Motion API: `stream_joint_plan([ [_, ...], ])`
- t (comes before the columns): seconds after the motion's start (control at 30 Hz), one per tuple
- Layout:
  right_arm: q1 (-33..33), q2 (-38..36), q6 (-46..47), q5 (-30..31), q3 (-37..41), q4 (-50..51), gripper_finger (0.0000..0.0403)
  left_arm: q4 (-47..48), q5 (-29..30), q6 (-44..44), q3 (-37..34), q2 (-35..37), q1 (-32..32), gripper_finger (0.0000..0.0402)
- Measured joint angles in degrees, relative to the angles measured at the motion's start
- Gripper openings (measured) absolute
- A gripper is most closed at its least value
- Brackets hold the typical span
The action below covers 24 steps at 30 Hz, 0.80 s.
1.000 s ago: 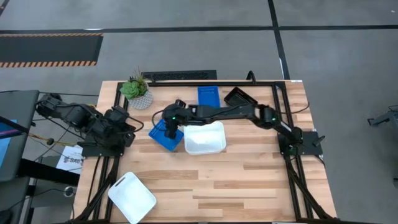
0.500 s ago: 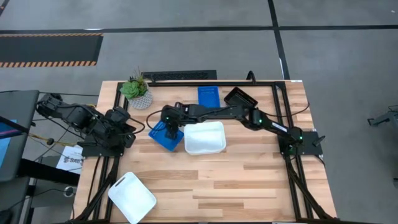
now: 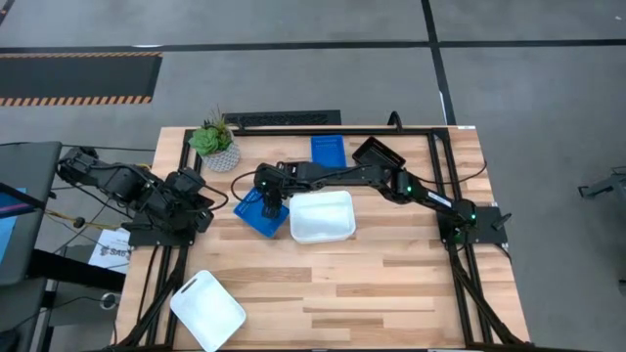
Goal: Stack baskets by color
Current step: Stack the blue bin on top of the stacked blue bins
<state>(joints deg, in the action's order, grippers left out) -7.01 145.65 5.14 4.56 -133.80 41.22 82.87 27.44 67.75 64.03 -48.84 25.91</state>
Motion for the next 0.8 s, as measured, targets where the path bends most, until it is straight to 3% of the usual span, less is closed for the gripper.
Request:
stream_joint_plan([
  [0.47,-0.25,-0.01,-0.05,-0.24,0.0,1.33,0.0152,0.0,-0.02,-0.02,-0.02,0.0,0.0,0.0],
  [0.8,-0.33,-0.01,0.43,-1.4,0.0,2.32,0.0054,0.0,-0.07,-0.02,-0.02,0.0,0.0,0.0],
])
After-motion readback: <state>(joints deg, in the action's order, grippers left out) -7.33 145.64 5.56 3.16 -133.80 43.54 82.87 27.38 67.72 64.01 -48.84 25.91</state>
